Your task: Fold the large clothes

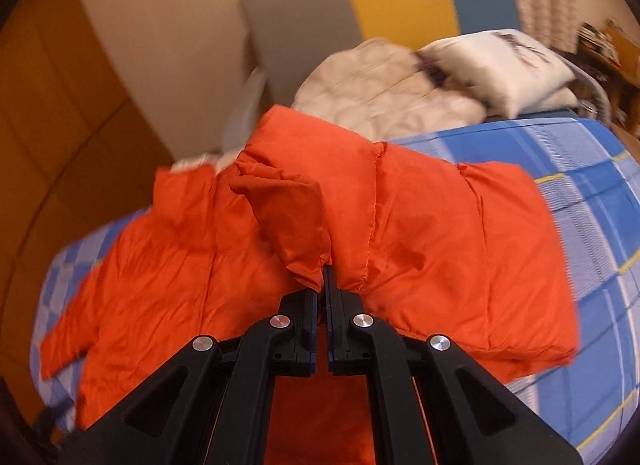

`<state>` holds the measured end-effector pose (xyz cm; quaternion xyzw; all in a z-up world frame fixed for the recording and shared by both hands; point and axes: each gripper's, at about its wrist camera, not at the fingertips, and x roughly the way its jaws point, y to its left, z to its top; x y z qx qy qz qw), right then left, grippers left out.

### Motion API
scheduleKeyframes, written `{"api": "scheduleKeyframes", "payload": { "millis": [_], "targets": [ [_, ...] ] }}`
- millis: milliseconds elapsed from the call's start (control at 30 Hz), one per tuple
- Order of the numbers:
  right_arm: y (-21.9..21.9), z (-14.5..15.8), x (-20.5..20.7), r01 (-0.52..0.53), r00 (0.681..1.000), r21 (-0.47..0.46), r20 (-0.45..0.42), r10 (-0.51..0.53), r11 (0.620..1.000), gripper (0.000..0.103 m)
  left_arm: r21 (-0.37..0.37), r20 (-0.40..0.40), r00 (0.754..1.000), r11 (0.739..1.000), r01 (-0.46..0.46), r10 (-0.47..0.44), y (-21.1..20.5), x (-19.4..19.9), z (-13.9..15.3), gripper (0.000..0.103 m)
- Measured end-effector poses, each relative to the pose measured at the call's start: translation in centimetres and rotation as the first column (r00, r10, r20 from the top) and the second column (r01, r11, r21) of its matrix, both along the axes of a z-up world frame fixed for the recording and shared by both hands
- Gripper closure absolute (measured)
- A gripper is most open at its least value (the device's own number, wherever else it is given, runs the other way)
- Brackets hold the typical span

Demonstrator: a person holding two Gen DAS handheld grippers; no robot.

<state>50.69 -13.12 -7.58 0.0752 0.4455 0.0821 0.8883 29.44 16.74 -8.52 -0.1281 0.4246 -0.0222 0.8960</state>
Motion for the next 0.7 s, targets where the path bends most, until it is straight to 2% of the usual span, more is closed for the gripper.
{"api": "scheduleKeyframes", "payload": {
  "millis": [133, 167, 233, 267, 300, 333, 467, 533, 633, 700],
  "targets": [
    [2.3, -2.2, 0.7, -0.052, 0.998, -0.039, -0.046, 0.051, 0.998, 0.1, -0.05, 0.004, 1.0, 0.998, 0.03, -0.03, -0.4, 1.3, 0.4, 0.002],
    [2.5, -2.6, 0.5, -0.057, 0.997, -0.041, -0.052, 0.055, 0.998, 0.095, -0.06, 0.002, 1.0, 0.998, 0.031, -0.031, -0.6, 1.6, 0.4, 0.003],
    [2.7, -3.2, 0.3, -0.067, 0.996, -0.024, -0.057, 0.066, 0.997, 0.077, -0.097, -0.012, 0.999, 0.994, 0.05, -0.052, -1.1, 2.8, 0.4, 0.009],
    [2.7, -3.1, 0.2, -0.073, 0.996, -0.012, -0.054, 0.072, 0.997, 0.052, -0.114, -0.022, 0.998, 0.992, 0.06, -0.063, -1.4, 3.6, 0.4, 0.017],
    [2.7, -3.0, 0.0, -0.077, 0.996, -0.006, -0.043, 0.076, 0.997, 0.03, -0.132, -0.027, 0.996, 0.988, 0.075, -0.08, -1.8, 4.3, 0.4, 0.02],
    [2.8, -2.7, -0.5, -0.082, 0.996, -0.017, -0.02, 0.082, 0.996, 0.026, -0.147, -0.027, 0.995, 0.985, 0.087, -0.091, -2.2, 4.9, 0.4, 0.02],
    [2.0, -1.7, -1.8, -0.087, 0.996, 0.058, 0.006, 0.087, 0.995, 0.025, -0.193, -0.022, 0.99, 0.972, 0.131, -0.138, -4.3, 7.9, 0.7, 0.021],
    [0.1, -1.5, -2.9, -0.041, 0.999, 0.149, 0.002, 0.041, 0.988, 0.025, -0.206, -0.01, 0.986, 0.966, 0.159, -0.164, -5.5, 9.1, 1.0, 0.021],
    [-4.0, -1.7, -4.7, 0.061, 0.998, 0.33, -0.019, -0.058, 0.942, 0.023, -0.227, -0.012, 0.977, 0.952, 0.204, -0.212, -7.9, 11.6, 1.2, 0.021],
    [-6.7, -2.1, -6.1, 0.122, 0.992, 0.406, -0.027, -0.122, 0.906, 0.021, -0.257, -0.017, 0.97, 0.938, 0.231, -0.243, -9.5, 13.4, 1.2, 0.021]
  ]
}}
